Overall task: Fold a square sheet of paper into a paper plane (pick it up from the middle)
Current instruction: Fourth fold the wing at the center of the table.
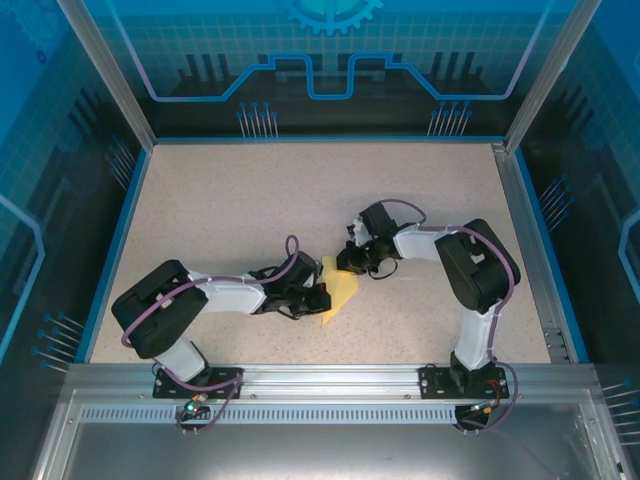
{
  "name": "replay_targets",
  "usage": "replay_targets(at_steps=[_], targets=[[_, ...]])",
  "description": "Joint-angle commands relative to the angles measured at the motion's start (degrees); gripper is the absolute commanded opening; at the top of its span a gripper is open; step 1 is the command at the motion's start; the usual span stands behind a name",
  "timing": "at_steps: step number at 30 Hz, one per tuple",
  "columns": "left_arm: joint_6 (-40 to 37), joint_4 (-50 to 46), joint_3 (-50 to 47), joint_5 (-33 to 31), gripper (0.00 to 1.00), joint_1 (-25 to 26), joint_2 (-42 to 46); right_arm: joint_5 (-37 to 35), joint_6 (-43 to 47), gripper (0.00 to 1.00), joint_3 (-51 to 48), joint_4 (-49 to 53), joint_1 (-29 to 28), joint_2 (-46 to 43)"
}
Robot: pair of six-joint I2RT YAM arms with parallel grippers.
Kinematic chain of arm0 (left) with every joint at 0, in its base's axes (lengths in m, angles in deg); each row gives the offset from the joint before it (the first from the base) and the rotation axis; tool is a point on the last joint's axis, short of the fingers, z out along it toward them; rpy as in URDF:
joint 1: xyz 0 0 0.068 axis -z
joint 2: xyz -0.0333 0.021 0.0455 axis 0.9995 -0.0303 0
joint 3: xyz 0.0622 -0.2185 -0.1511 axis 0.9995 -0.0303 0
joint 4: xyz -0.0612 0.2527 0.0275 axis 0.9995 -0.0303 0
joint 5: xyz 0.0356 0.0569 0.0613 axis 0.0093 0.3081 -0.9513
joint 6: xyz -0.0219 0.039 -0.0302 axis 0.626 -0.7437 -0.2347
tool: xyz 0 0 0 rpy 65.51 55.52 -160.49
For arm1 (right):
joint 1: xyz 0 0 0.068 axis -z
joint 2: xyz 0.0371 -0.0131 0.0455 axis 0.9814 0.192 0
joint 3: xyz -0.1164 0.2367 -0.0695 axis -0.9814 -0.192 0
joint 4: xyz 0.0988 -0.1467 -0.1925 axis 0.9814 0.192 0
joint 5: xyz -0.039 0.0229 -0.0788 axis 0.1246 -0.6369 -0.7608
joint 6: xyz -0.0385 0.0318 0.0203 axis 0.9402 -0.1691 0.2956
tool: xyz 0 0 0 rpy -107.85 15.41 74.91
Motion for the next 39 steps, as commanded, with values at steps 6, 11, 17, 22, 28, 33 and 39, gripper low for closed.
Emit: replay_targets(at_steps=[6, 11, 17, 22, 28, 33, 39], targets=[[-1.0, -12.8, -4.3, -1.8, 0.0, -0.3, -2.0, -3.8, 3.1, 0.11, 3.6, -0.2, 6.3, 3.7], [-1.0, -12.7, -4.1, -1.6, 0.0, -0.3, -2.2, -1.1, 3.5, 0.13, 4.2, -0.9, 7.7, 3.1], [-1.0, -12.9, -3.8, -1.5, 0.0, -0.4, -2.0, 0.4, 4.6, 0.16, 4.3, 2.1, 6.8, -4.2], [-1.0, -13.0, -3.5, -1.4, 0.0, -0.3, -1.7, 0.0, 5.0, 0.15, 3.6, 4.2, 1.9, -7.2], [-0.9, -13.2, -3.0, -1.2, 0.0, -0.4, -1.1, 0.0, 1.3, 0.12, -0.5, -0.4, -2.7, -5.6], [-0.9, -13.2, -2.2, -1.0, 0.0, -0.3, -0.6, -0.5, -0.7, 0.09, -1.9, -2.7, -4.6, -2.2], [0.0, -12.5, -0.9, 0.2, 0.0, -0.4, -0.1, -1.5, -2.1, 0.07, -4.9, -5.4, -4.6, 0.8]])
